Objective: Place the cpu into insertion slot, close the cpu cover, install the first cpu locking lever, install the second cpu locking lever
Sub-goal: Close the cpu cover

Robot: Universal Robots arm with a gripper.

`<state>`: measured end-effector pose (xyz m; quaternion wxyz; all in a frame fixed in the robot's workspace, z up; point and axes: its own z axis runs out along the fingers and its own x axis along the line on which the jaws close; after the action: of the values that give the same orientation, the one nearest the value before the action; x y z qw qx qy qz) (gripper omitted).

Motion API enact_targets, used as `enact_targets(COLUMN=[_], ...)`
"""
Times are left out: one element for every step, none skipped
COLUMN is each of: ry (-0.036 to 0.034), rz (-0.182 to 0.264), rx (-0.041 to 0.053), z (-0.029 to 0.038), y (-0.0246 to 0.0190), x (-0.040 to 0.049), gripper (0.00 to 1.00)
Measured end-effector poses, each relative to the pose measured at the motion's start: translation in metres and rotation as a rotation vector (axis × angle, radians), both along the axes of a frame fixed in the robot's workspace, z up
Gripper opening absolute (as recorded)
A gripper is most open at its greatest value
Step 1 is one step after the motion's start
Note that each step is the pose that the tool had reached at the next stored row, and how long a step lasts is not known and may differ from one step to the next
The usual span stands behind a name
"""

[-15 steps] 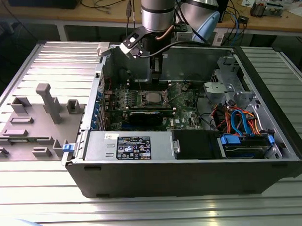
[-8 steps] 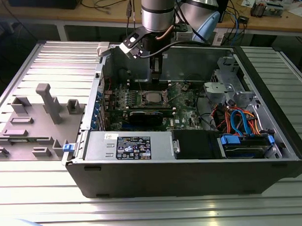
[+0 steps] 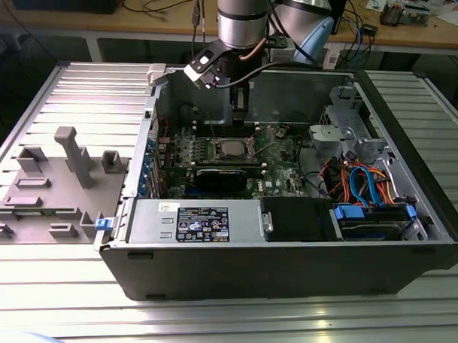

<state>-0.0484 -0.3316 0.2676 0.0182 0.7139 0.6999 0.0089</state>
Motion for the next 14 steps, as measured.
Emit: enact_targets(ry=[0.0000, 0.0000, 0.0000, 0.0000, 0.0000, 0.0000, 0.0000, 0.0000, 0.0000, 0.0000, 0.0000, 0.0000, 0.0000, 0.0000], rz=[0.000, 0.000, 0.000, 0.000, 0.000, 0.000, 0.000, 0.000, 0.000, 0.000, 0.000, 0.000, 0.000, 0.000], rx=[0.0000, 0.0001, 0.0000, 0.0000, 0.0000, 0.0000, 0.0000, 0.0000, 0.0000, 0.0000, 0.0000, 0.0000, 0.0000, 0.0001], z=[0.0000, 0.0000, 0.0000, 0.0000, 0.0000, 0.0000, 0.0000, 0.0000, 0.0000, 0.0000, 0.0000, 0.0000, 0.0000, 0.0000], y=[0.0000, 0.0000, 0.0000, 0.0000, 0.0000, 0.0000, 0.0000, 0.0000, 0.0000, 0.0000, 0.0000, 0.0000, 0.0000, 0.0001], x=[0.0000, 0.0001, 0.0002, 0.0002, 0.0004, 0.0005, 0.0005, 0.0006, 0.0006, 0.0006, 0.0007, 0.0007, 0.0007, 0.0008], gripper=[0.11, 0.11, 0.11, 0.11, 0.11, 0.11, 0.11, 0.11, 0.11, 0.11, 0.11, 0.11, 0.11, 0.11])
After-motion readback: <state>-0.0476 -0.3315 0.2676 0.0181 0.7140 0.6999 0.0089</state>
